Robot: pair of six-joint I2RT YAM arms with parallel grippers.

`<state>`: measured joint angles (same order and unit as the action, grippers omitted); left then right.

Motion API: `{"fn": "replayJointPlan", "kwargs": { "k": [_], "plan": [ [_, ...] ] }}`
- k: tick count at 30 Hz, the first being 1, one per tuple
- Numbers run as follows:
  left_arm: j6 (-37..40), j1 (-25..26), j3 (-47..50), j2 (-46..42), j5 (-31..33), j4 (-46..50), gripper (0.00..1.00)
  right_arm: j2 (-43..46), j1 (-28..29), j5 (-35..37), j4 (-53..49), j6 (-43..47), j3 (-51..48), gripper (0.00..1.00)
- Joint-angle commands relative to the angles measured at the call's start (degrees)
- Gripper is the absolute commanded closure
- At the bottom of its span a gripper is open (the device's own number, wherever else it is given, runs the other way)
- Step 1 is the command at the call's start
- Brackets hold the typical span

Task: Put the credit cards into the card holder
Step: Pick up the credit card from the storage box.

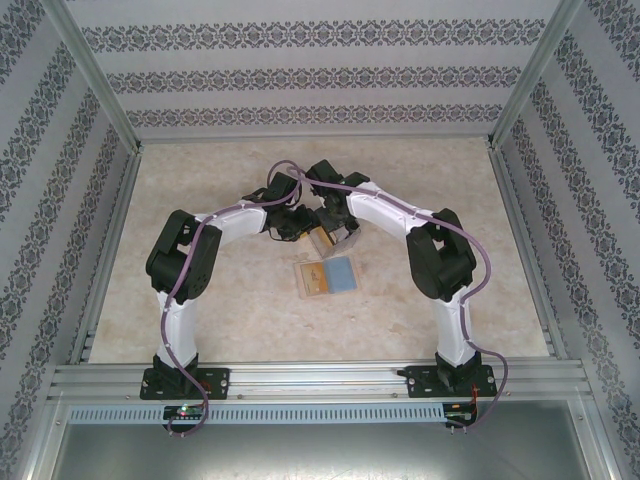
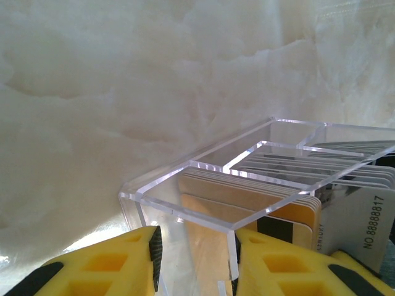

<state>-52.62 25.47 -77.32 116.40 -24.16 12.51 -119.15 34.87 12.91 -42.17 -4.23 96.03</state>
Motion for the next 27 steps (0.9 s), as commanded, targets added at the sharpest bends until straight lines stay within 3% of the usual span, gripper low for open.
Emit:
{"fn": "replayJointPlan", "kwargs": {
  "k": [1, 11, 21, 24, 27],
  "plan": [
    [0.1, -0.1, 1.6, -1.2, 0.8, 0.9, 0.65, 1.9, 0.3, 5.1, 0.4, 1.7, -0.4, 0.61],
    [0.1, 0.0, 1.7, -1.2, 0.7, 0.7, 0.65, 2.6, 0.2, 4.3, 0.1, 1.7, -0.8, 0.66],
    [0.2, 0.0, 2.0, -1.3, 0.7, 0.8, 0.65, 2.8, 0.1, 2.7, -0.1, 1.5, -0.8, 0.85],
    [0.2, -0.1, 1.9, -1.2, 0.8, 0.9, 0.65, 3.2, 0.0, 2.7, 0.0, 1.3, -0.9, 0.87],
    [0.3, -0.1, 1.9, -1.3, 0.7, 1.0, 0.65, 4.1, -0.1, 1.3, -0.1, 0.6, -0.9, 0.95]
  ]
}}
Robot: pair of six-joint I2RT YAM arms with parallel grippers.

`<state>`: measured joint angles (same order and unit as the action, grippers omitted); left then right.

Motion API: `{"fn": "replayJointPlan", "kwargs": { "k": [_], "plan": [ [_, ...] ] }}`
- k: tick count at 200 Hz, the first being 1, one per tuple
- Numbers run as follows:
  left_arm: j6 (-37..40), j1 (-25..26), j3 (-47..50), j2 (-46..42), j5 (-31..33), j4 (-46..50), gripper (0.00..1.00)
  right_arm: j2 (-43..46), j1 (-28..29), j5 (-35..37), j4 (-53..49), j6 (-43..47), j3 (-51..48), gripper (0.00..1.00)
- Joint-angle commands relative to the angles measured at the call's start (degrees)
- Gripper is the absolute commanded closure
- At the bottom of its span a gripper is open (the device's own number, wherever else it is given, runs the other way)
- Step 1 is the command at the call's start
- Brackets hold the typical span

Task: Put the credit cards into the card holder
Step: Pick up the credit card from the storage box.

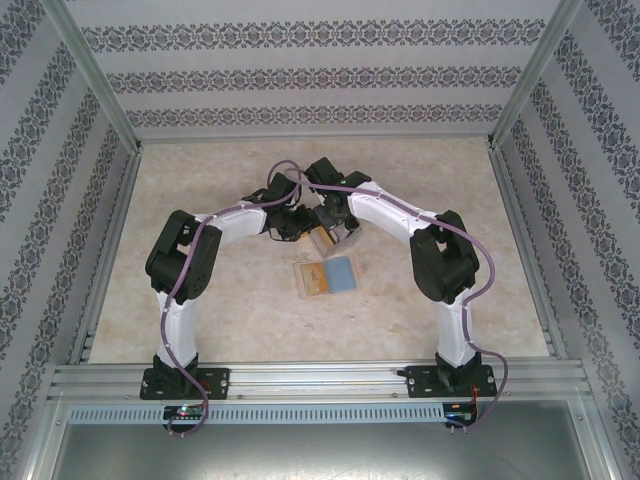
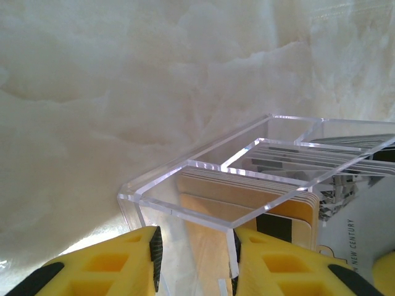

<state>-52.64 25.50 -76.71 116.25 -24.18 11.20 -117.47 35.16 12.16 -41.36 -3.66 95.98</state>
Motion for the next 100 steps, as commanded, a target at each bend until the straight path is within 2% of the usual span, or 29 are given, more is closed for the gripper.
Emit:
{"fn": "replayJointPlan", "kwargs": {
  "k": [1, 38, 63, 100],
  "plan": [
    [0.4, -0.1, 1.2, -1.1, 0.9, 2.4, 0.65, 2.9, -0.5, 1.4, -0.6, -0.2, -1.1, 0.96],
    [1.1, -0.1, 0.9, -1.5, 1.1, 2.8, 0.65, 5.8, -1.9, -4.5, -0.2, -3.3, -1.8, 1.0],
    [1.8, -0.1, 0.1, -2.0, 1.0, 2.6, 0.63, 9.1, -4.3, -12.3, 2.0, -7.7, -4.5, 1.0],
    [3.7, -0.1, -1.1, -3.8, 0.3, 1.7, 0.55, 17.0, -8.9, -23.9, 11.2, -17.1, -13.8, 1.0]
  ]
}}
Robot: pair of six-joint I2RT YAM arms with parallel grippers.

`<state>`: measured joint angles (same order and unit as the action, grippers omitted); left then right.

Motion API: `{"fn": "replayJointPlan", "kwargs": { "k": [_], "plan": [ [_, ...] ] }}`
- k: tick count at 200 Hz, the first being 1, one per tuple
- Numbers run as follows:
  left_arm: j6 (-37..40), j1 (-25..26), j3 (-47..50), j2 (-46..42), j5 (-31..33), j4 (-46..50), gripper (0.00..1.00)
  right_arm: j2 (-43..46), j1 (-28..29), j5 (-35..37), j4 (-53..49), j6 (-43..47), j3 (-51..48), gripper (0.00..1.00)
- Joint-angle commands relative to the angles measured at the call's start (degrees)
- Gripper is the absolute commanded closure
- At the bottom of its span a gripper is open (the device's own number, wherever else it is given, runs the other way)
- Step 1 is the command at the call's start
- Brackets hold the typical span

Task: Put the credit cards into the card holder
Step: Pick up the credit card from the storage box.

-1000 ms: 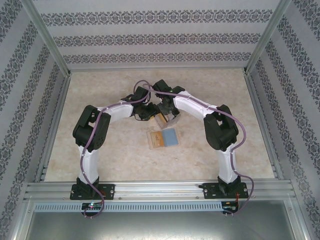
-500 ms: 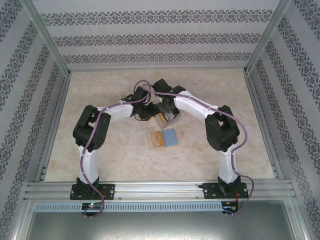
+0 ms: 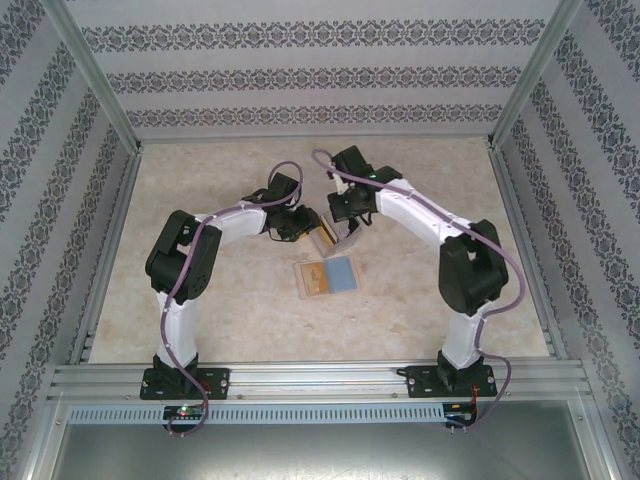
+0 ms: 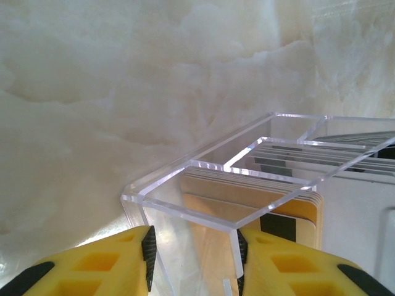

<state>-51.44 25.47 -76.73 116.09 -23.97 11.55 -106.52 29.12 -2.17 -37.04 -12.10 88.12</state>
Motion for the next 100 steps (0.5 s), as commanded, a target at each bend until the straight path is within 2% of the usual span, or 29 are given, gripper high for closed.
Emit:
{"fn": "replayJointPlan", "kwargs": {
  "k": [1, 36, 57, 79, 100],
  "plan": [
    [2.5, -0.1, -1.1, -3.7, 0.1, 1.3, 0.55, 6.3, -3.0, -9.8, 7.1, -9.0, -6.2, 1.0],
    [2.4, -0.1, 0.3, -8.0, 0.2, -0.5, 0.48, 14.2, -6.9, -18.7, 19.3, -19.5, -16.8, 1.0],
    [0.7, -0.1, 3.4, -12.0, -0.4, -3.8, 0.39, 17.7, -8.5, -22.3, 25.1, -25.8, -21.4, 1.0],
    [-3.1, -0.1, 7.1, -14.8, -4.9, -10.5, 0.36, 20.8, -9.8, -24.7, 31.5, -32.9, -26.0, 1.0],
    [-10.2, -0.1, 11.9, -16.1, -10.4, -21.8, 0.36, 23.0, -10.5, -25.6, 35.9, -37.7, -29.2, 1.0]
  ]
}}
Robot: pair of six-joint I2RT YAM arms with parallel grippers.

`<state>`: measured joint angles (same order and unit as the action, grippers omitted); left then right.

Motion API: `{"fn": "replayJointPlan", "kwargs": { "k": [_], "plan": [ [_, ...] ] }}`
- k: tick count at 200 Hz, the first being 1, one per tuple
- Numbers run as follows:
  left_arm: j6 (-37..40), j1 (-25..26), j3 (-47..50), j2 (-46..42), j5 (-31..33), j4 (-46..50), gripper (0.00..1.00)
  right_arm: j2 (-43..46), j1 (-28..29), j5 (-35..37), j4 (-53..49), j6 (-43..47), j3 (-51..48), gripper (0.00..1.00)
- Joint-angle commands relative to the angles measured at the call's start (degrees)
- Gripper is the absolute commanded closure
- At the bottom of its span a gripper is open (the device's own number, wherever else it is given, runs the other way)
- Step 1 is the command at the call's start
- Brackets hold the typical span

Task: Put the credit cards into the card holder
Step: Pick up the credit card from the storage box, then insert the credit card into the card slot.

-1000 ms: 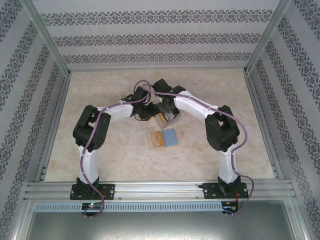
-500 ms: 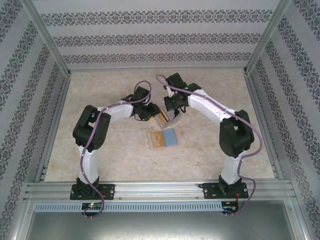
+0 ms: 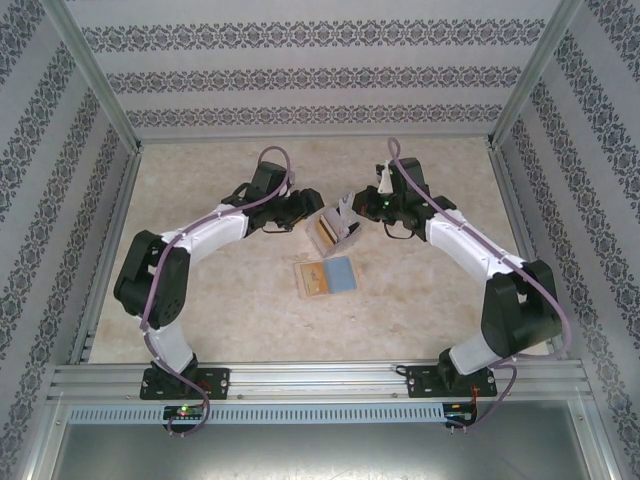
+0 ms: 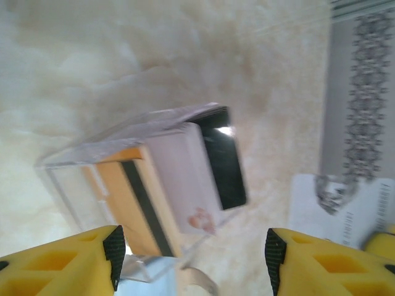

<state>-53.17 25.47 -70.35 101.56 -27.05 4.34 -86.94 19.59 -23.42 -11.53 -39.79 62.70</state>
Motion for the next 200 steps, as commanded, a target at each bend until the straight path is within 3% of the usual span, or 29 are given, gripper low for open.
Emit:
{"fn": "replayJointPlan", "kwargs": {
  "k": [1, 29, 69, 95, 148, 200],
  "plan": [
    [-8.9, -0.1, 5.7, -1.5, -7.6, -15.1, 0.36, 3.5, -1.0, -4.5, 10.4, -10.1, -3.9, 1.0],
    [-16.3, 0.0, 9.6, -1.7, -11.9, -28.8, 0.36, 4.9, -1.4, -6.4, 13.7, -13.0, -6.6, 1.0],
    [-19.7, 0.0, 11.4, -1.6, -14.8, -37.3, 0.39, 5.0, -1.8, -9.3, 17.9, -16.0, -9.1, 1.0],
    [-21.2, 0.1, 10.9, -0.2, -16.5, -39.8, 0.47, 4.5, -1.9, -11.3, 21.0, -17.9, -9.9, 1.0],
    [-22.4, 0.4, 10.7, 1.1, -17.1, -41.2, 0.55, 3.4, -2.1, -13.9, 23.9, -19.8, -10.2, 1.0],
    [-23.0, 0.4, 13.3, -0.4, -16.6, -42.1, 0.96, 1.9, -2.1, -14.1, 22.9, -19.6, -10.7, 0.99]
  ]
}}
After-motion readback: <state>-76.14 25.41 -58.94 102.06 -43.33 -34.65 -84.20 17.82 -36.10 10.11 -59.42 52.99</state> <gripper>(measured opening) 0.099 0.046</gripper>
